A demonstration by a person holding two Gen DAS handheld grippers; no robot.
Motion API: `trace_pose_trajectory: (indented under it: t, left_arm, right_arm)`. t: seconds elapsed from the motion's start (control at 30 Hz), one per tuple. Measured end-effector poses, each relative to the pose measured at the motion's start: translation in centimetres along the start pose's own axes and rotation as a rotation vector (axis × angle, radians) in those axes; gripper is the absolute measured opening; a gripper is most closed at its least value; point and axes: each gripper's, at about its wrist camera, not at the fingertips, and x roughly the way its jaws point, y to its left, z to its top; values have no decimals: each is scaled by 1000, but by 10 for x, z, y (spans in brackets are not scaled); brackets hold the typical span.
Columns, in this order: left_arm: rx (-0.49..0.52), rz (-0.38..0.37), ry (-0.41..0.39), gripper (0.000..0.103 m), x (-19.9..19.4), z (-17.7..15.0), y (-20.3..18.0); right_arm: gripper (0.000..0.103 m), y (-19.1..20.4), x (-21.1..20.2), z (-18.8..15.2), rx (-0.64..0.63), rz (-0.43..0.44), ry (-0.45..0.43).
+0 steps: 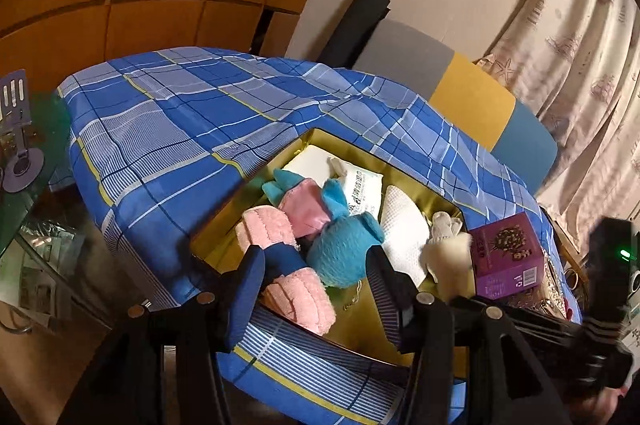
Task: Organize soft objects
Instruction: 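Lower the pink roll into the gold tray and release it while the right gripper lowers the beige bundle in, then move both grippers back from the tray toward the remaining items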
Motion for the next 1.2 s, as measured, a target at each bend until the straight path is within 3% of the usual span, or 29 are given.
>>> trace_pose_trajectory:
  t: [0.33, 0.47, 0.73, 0.87, 1.2]
  left_arm:
    - [-53, 4, -3, 53, 0, 5, 13]
    - [-55, 2, 4, 53, 2, 5, 14]
    - [-55, 2, 21, 53, 7, 2, 14]
    - [-43, -32, 27, 53, 7, 0, 10]
    - [69, -85, 35, 53, 6, -10, -18]
  right_arm:
    - [45, 16, 57, 36, -47, -99, 49]
    - [53, 21, 67, 43, -61, -83, 24]
    - [58, 15, 37, 26, -52, -113, -4]
    - [58, 10, 21, 16, -28, -85, -16]
    - [58, 8, -41, -10, -44, -49, -115]
